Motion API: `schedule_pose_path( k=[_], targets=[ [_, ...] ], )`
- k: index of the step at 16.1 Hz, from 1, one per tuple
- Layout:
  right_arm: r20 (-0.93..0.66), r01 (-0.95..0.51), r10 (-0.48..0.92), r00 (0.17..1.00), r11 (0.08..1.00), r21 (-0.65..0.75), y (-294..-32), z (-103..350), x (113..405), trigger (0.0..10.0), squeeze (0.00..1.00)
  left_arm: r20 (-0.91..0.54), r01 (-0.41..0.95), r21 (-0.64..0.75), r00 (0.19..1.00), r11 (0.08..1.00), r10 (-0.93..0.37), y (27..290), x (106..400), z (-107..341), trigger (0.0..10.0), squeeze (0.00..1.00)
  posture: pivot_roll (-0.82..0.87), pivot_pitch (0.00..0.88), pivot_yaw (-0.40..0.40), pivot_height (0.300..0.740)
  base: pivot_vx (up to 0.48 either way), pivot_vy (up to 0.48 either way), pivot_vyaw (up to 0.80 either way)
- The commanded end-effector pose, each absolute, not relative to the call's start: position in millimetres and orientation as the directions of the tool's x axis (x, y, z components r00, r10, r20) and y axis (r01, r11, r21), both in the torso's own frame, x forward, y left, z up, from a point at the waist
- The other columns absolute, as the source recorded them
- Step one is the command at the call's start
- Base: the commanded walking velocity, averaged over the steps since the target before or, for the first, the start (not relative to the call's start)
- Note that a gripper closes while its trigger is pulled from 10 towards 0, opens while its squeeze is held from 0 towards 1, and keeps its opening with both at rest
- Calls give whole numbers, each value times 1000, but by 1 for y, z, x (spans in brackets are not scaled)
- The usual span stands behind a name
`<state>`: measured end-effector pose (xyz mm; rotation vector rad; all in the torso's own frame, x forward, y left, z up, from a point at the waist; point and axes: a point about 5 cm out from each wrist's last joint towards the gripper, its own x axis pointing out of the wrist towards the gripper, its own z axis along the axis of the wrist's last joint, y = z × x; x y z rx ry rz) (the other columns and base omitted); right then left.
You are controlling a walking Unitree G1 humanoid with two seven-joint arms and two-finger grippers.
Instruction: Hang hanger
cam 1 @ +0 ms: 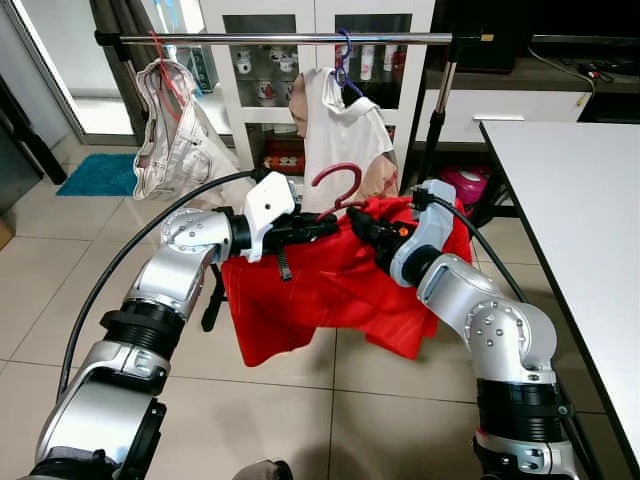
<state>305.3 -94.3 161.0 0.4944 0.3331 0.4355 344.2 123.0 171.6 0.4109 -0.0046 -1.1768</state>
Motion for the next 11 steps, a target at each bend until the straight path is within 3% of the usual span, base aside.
schedule_pose_path(
  k=[1, 11],
  targets=[
    [-210, -275, 426, 880, 818, 506, -104, 160, 308, 0, 0, -193, 882, 357, 392, 308, -899, 125, 345, 181, 0, 0, -159, 0, 100, 740, 0, 0, 0],
    [-169, -239, 370, 913, 823, 515, -118, 167, 308, 0, 0, -236, 816, 396, 534, 421, -812, 151, 359, 182, 0, 0, -162, 0, 107, 740, 0, 0, 0]
  ],
)
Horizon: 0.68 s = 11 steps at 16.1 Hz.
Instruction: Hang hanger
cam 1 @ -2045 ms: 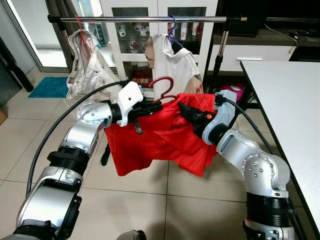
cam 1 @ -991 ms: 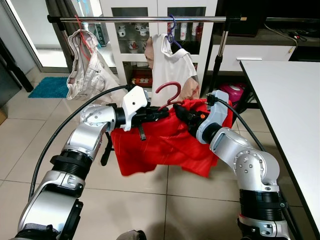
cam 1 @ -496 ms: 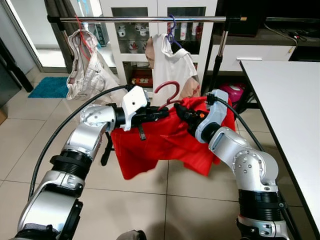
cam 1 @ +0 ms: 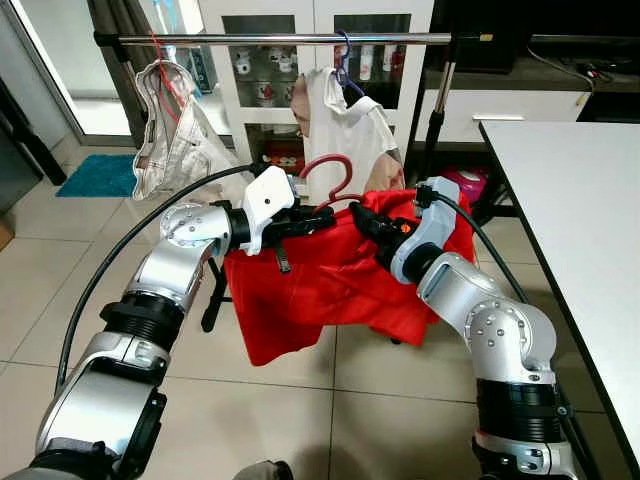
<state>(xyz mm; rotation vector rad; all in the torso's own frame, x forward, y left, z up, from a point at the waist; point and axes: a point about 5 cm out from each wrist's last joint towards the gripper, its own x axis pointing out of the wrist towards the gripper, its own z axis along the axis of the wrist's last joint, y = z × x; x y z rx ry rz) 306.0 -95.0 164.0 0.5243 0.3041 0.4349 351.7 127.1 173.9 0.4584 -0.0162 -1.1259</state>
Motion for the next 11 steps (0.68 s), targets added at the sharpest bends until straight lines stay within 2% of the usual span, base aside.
schedule_pose_path(
  k=[1, 4, 5, 7, 9, 11],
  targets=[
    [-167, -232, 361, 918, 827, 512, -122, 167, 308, 0, 0, -252, 809, 399, 550, 432, -797, 156, 360, 180, 0, 0, -163, 0, 107, 740, 0, 0, 0],
    [-151, -238, 357, 922, 829, 506, -126, 170, 307, 0, 0, -275, 787, 400, 593, 470, -757, 166, 365, 178, 0, 0, -166, 0, 109, 740, 0, 0, 0],
    [-102, -302, 410, 906, 797, 523, -119, 177, 305, 0, 0, -276, 784, 393, 599, 480, -752, 166, 365, 177, 0, 0, -167, 0, 109, 740, 0, 0, 0],
    [-27, -439, 548, 836, 697, 566, -102, 186, 297, 0, 0, -267, 791, 378, 591, 481, -761, 162, 365, 176, 0, 0, -167, 0, 109, 740, 0, 0, 0],
    [-4, -554, 656, 755, 641, 531, -86, 189, 286, 0, 0, -232, 817, 339, 553, 467, -800, 152, 363, 176, 0, 0, -166, 0, 107, 740, 0, 0, 0],
    [-47, -503, 611, 790, 690, 520, -89, 184, 289, 0, 0, -230, 821, 341, 546, 458, -806, 148, 363, 176, 0, 0, -167, 0, 104, 740, 0, 0, 0]
  ],
)
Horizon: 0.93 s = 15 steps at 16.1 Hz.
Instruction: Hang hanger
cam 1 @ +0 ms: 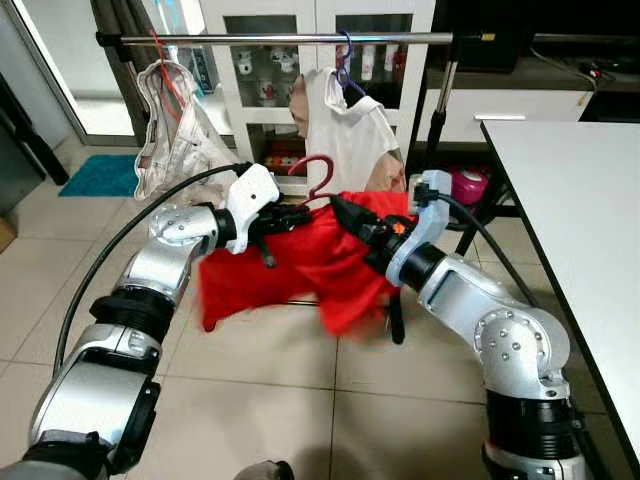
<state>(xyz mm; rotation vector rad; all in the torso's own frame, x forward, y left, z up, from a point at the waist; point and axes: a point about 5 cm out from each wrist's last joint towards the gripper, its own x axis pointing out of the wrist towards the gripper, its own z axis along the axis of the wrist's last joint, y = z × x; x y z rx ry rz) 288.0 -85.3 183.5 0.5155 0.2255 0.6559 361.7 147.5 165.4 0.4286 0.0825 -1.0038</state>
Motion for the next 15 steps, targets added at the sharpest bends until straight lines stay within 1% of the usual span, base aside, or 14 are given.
schedule_pose_path(
  k=[1, 2, 3, 4, 5, 8, 12, 15],
  targets=[
    [-63, -490, 598, 799, 708, 508, -90, 182, 290, 0, 0, -230, 820, 342, 547, 460, -805, 148, 363, 175, 0, 0, -167, 0, 104, 740, 0, 0, 0],
    [-96, -471, 577, 811, 742, 477, -94, 180, 291, 2549, 0, -231, 817, 342, 552, 464, -801, 149, 363, 175, 0, 0, -167, 0, 102, 740, 0, 0, 0],
    [-182, -437, 543, 820, 799, 414, -99, 172, 292, 10000, 0, -229, 813, 342, 559, 471, -797, 150, 364, 175, 0, 0, -166, 0, 100, 740, 0, 0, 0],
    [-219, -420, 532, 818, 812, 405, -101, 166, 290, 10000, 0, -221, 814, 335, 558, 475, -800, 150, 363, 175, 0, 0, -165, 0, 97, 740, 0, 0, 0],
    [-223, -393, 517, 827, 814, 428, -103, 163, 290, 10000, 1000, -205, 821, 323, 546, 470, -812, 148, 362, 176, 0, 0, -165, 0, 94, 740, 0, 0, 0],
    [-219, -341, 475, 852, 822, 456, -106, 161, 291, 10000, 1000, -194, 829, 312, 533, 463, -824, 144, 359, 174, 0, 0, -167, 0, 93, 740, 0, 0, 0],
    [-184, -310, 472, 862, 779, 545, -103, 166, 293, 10000, 1000, -190, 841, 301, 514, 449, -836, 139, 357, 172, 0, 0, -168, 0, 92, 740, 0, 0, 0],
    [-209, -248, 430, 878, 784, 569, -104, 163, 297, 10000, 1000, -185, 852, 297, 494, 431, -849, 132, 354, 171, 0, 0, -167, 0, 92, 740, 0, 0, 0]
  ],
)
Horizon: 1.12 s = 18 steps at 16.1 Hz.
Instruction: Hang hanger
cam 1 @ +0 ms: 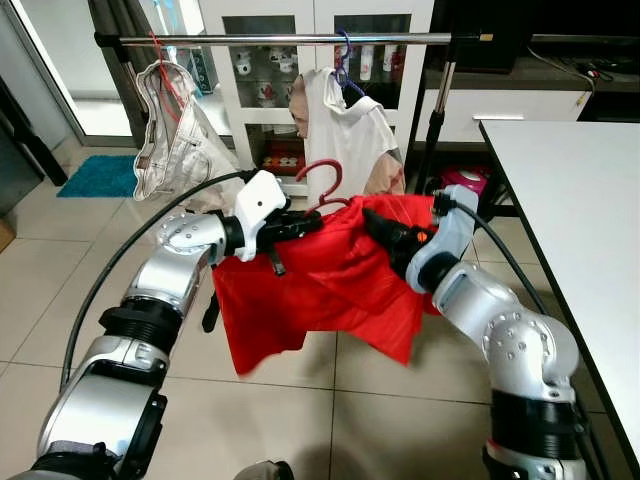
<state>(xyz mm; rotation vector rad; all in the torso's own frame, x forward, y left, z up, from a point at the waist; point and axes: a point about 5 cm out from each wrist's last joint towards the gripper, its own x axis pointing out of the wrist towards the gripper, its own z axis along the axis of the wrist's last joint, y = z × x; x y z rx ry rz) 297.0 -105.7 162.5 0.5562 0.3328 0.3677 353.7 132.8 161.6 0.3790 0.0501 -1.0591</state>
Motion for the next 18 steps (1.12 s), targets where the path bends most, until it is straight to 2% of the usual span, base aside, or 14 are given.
schedule_pose_path(
  k=[1, 11, 18],
  targets=[
    [-211, -231, 423, 881, 775, 588, -105, 163, 299, 10000, 0, -183, 856, 296, 486, 423, -855, 129, 353, 171, 0, 0, -163, 0, 88, 740, 0, 0, 0],
    [-203, -278, 487, 849, 740, 612, -95, 169, 301, 10000, 0, -208, 869, 305, 461, 391, -862, 119, 351, 166, 0, 0, -163, 0, 88, 740, 0, 0, 0],
    [-272, -249, 467, 842, 782, 572, -97, 156, 301, 10000, 0, -204, 890, 309, 405, 334, -891, 111, 346, 169, 0, 0, -164, 0, 89, 740, 0, 0, 0]
  ],
)
